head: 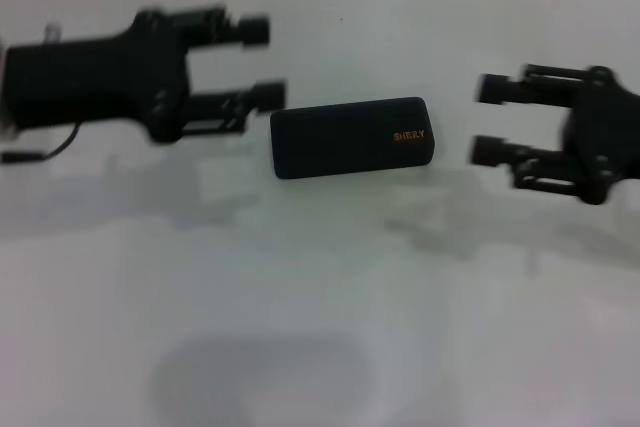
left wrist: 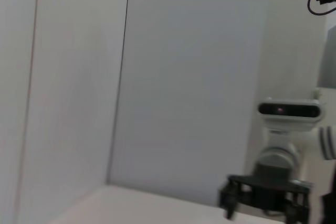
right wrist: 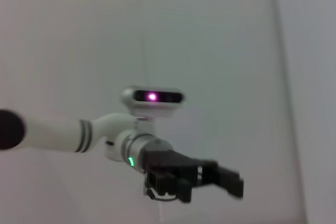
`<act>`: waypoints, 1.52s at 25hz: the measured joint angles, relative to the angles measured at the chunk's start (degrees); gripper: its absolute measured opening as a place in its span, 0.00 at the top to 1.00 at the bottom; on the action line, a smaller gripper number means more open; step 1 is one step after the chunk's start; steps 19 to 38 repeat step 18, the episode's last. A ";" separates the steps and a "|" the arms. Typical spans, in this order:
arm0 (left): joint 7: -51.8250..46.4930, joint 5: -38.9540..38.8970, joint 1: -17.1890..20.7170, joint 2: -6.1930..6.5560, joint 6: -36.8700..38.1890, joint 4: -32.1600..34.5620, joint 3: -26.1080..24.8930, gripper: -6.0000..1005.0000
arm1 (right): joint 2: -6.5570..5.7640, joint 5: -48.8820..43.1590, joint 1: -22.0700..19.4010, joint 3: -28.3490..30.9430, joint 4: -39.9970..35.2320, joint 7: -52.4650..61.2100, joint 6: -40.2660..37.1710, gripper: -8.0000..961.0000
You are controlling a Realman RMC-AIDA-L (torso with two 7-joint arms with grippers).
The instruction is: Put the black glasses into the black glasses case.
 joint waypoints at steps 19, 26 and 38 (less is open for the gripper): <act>2.88 0.25 4.48 2.88 5.48 -5.39 -2.62 0.28 | -0.04 6.32 6.14 -12.30 4.63 -1.56 4.46 0.09; 2.88 0.25 4.48 2.88 5.48 -5.39 -2.62 0.28 | -0.04 6.32 6.14 -12.30 4.63 -1.56 4.46 0.09; 2.88 0.25 4.48 2.88 5.48 -5.39 -2.62 0.28 | -0.04 6.32 6.14 -12.30 4.63 -1.56 4.46 0.09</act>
